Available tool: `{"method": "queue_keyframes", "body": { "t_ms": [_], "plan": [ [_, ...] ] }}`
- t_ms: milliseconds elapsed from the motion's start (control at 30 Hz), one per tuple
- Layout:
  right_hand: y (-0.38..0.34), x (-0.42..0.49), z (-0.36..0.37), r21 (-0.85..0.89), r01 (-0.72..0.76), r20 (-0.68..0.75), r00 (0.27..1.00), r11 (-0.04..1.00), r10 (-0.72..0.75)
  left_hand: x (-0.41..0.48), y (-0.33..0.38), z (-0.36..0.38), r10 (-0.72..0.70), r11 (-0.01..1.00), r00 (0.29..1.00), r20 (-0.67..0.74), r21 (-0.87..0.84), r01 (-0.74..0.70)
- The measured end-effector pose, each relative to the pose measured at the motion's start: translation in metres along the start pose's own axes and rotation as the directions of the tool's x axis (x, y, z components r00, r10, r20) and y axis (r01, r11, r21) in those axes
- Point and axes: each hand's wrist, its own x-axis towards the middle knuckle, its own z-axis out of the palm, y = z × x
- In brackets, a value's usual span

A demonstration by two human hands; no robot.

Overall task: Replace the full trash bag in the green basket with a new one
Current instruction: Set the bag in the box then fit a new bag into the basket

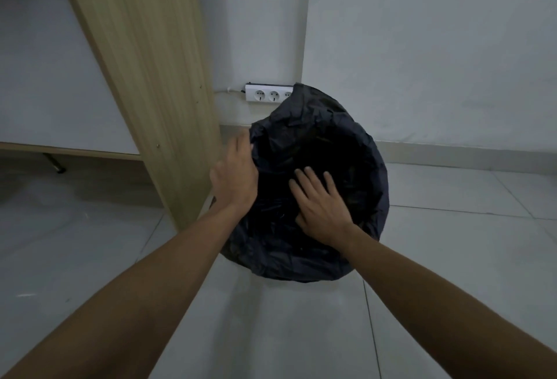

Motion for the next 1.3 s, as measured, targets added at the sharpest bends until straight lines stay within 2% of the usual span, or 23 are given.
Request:
{"method": "queue_keyframes", "body": {
  "t_ms": [100,233,300,367,400,533,633,667,733,767,800,833,867,900,933,967,1000,1033,1100,1133,1200,1233,1300],
  "plan": [
    [-0.012,0.012,0.006,0.001,0.089,0.161,0.983,0.996,-0.088,-0.004,0.007,-0.003,0.026,0.999,1.000,-0.013,0.039,-0.026],
    [-0.013,0.010,0.013,-0.047,0.089,0.242,0.967,0.995,-0.075,-0.003,0.001,-0.002,0.054,0.998,0.998,0.011,0.014,-0.054],
    [-0.001,-0.002,0.021,-0.127,0.026,0.447,0.894,0.992,0.034,-0.003,-0.006,-0.001,0.032,0.999,0.999,0.011,-0.020,-0.032],
    [0.009,-0.012,0.019,-0.200,-0.076,0.618,0.764,0.977,0.186,-0.005,-0.010,0.000,0.027,0.999,1.000,0.007,-0.048,-0.026],
    [0.011,-0.014,0.018,-0.209,-0.092,0.633,0.746,0.974,0.206,-0.005,-0.010,-0.001,0.033,0.998,0.999,0.006,-0.055,-0.032],
    [0.013,-0.011,0.028,-0.181,-0.001,0.544,0.833,0.983,0.101,-0.002,-0.010,-0.001,0.050,0.997,0.999,0.019,-0.068,-0.048],
    [0.020,-0.012,0.028,-0.231,-0.040,0.678,0.710,0.972,0.190,-0.001,-0.009,0.000,0.044,0.997,0.999,0.017,-0.065,-0.043],
    [0.019,-0.013,0.026,-0.218,-0.080,0.682,0.701,0.973,0.210,-0.001,-0.008,0.000,0.047,0.997,0.999,0.017,-0.061,-0.046],
    [0.008,-0.009,0.028,-0.049,-0.189,0.570,0.801,0.981,0.182,-0.001,-0.005,0.000,0.053,0.997,0.998,0.016,-0.060,-0.052],
    [0.000,-0.005,0.029,0.105,-0.270,0.474,0.860,0.957,0.191,-0.001,-0.004,-0.001,0.059,0.996,0.998,0.017,-0.067,-0.058],
    [-0.011,0.000,0.027,0.294,-0.345,0.379,0.898,0.892,0.222,-0.001,-0.004,-0.002,0.067,0.995,0.998,0.017,-0.072,-0.066],
    [-0.023,0.007,0.020,0.517,-0.447,0.377,0.885,0.731,0.274,0.000,-0.003,-0.002,0.074,0.995,0.997,0.014,-0.073,-0.073],
    [-0.037,0.014,0.010,0.684,-0.521,0.452,0.852,0.510,0.264,0.001,-0.002,-0.001,0.079,0.994,0.997,0.007,-0.077,-0.078],
    [-0.053,0.021,0.003,0.774,-0.557,0.533,0.830,0.302,0.163,0.001,-0.001,0.001,0.086,0.993,0.996,0.001,-0.083,-0.085],
    [-0.067,0.025,-0.004,0.818,-0.549,0.550,0.834,0.169,0.044,0.001,0.001,0.002,0.100,0.991,0.995,-0.003,-0.091,-0.100],
    [-0.080,0.029,-0.008,0.837,-0.538,0.543,0.839,0.098,-0.034,0.001,0.003,0.005,0.121,0.988,0.993,-0.006,-0.098,-0.121],
    [-0.089,0.030,-0.007,0.841,-0.538,0.540,0.841,0.050,-0.027,0.001,0.003,0.007,0.142,0.984,0.990,-0.010,-0.107,-0.142],
    [-0.093,0.033,-0.005,0.837,-0.547,0.544,0.834,0.001,0.087,0.001,0.002,0.007,0.156,0.981,0.988,-0.015,-0.117,-0.156],
    [-0.093,0.035,-0.002,0.784,-0.600,0.617,0.721,-0.161,0.315,0.000,-0.001,0.007,0.162,0.977,0.987,-0.011,-0.135,-0.162],
    [-0.095,0.038,-0.002,0.761,-0.623,0.644,0.691,-0.181,0.329,0.000,-0.002,0.007,0.154,0.977,0.988,-0.007,-0.146,-0.154],
    [-0.101,0.042,-0.006,0.766,-0.606,0.638,0.758,-0.213,0.139,0.001,-0.002,0.005,0.131,0.978,0.991,0.000,-0.166,-0.130],
    [-0.103,0.044,-0.005,0.795,-0.577,0.598,0.797,-0.186,0.081,0.001,-0.002,0.005,0.120,0.979,0.993,0.007,-0.168,-0.117],
    [-0.099,0.044,-0.006,0.816,-0.566,0.577,0.795,-0.114,0.186,0.002,-0.002,0.001,0.095,0.981,0.995,0.019,-0.169,-0.091]
  ]
}}
